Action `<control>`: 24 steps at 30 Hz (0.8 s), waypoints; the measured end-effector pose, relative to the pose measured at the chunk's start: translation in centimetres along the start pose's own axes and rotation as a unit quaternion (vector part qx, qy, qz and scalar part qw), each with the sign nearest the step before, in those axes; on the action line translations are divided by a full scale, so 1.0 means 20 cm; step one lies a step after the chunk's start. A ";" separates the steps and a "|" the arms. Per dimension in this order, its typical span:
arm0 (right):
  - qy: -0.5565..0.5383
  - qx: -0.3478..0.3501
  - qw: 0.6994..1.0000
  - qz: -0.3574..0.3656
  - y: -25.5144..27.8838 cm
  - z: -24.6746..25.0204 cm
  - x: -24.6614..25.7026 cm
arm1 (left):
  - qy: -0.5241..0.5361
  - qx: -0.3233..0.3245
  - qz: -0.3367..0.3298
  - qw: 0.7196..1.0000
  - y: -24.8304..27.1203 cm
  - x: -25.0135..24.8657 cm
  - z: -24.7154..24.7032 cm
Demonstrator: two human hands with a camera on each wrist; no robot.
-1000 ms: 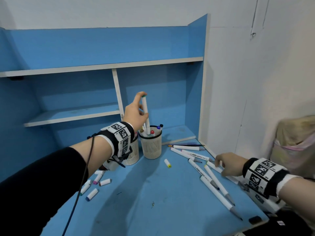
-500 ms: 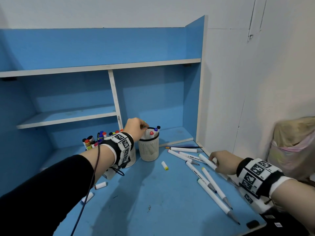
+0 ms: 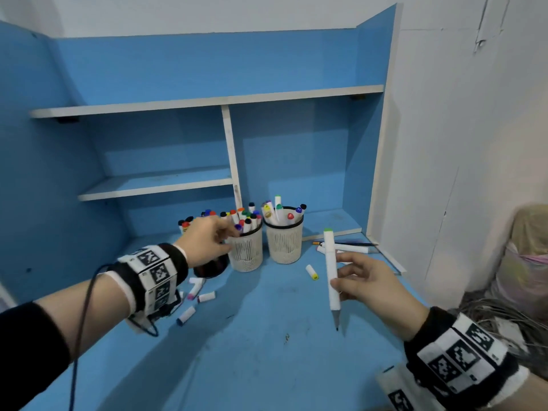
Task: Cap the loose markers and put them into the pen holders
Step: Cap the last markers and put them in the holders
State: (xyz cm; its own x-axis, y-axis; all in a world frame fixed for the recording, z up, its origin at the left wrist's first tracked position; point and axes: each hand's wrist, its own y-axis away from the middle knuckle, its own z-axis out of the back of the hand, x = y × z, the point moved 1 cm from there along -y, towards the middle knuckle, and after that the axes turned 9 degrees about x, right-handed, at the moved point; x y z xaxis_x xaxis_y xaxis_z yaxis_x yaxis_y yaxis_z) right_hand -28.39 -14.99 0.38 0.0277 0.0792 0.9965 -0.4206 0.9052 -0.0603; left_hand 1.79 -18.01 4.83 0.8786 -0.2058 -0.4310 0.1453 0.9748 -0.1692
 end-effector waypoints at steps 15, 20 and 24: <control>-0.311 -0.039 0.947 -0.066 0.07 -0.49 -0.43 | -0.062 0.212 0.295 0.930 0.41 0.59 -0.15; -0.363 -0.042 0.930 -0.029 0.04 -0.48 -0.46 | -0.060 0.193 0.278 0.939 0.38 0.58 -0.16; -0.390 -0.039 0.920 -0.024 0.03 -0.47 -0.48 | -0.081 0.190 0.255 0.944 0.32 0.57 -0.18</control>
State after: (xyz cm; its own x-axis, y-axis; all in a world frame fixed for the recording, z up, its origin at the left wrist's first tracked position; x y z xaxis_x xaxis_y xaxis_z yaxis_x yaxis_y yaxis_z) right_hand -20.31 -11.28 -9.70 -0.6269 -0.2567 0.7356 -0.3678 0.9298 0.0111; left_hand 11.11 -14.31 -4.28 0.9317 0.2856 -0.2244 -0.1902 0.9100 0.3685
